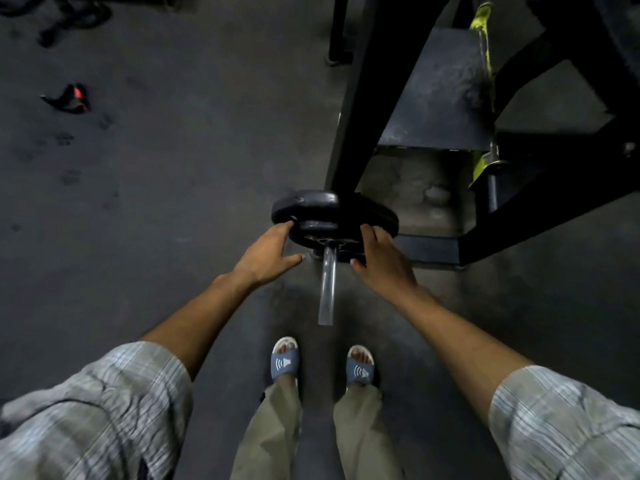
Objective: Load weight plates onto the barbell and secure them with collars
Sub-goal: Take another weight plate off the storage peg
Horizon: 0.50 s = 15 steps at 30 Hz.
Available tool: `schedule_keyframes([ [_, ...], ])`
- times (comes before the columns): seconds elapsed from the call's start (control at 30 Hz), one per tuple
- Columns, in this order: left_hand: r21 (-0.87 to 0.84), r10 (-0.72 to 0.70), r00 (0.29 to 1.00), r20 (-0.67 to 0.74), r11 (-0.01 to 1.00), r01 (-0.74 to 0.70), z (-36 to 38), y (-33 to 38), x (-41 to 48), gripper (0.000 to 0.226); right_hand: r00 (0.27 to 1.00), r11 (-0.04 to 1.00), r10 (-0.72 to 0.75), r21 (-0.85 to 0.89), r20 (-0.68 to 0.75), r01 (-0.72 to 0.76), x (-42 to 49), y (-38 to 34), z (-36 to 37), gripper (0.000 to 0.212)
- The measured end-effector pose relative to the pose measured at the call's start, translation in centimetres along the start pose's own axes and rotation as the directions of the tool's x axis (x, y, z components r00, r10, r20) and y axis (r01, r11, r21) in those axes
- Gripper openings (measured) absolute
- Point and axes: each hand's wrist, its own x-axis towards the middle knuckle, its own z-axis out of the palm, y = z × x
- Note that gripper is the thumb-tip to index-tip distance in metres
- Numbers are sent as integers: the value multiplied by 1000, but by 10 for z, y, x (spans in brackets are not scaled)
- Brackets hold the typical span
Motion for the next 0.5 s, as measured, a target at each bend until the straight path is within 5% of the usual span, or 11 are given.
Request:
schedule_keyframes([
  [0.3, -16, 17, 992, -126, 1000, -19, 21, -15, 20, 52, 974, 996, 53, -57, -220, -67, 15, -9, 21, 49],
  [0.5, 112, 90, 995, -35, 990, -86, 25, -18, 3, 36, 998, 992, -50, -117, 26, 53, 2, 1, 20, 44],
])
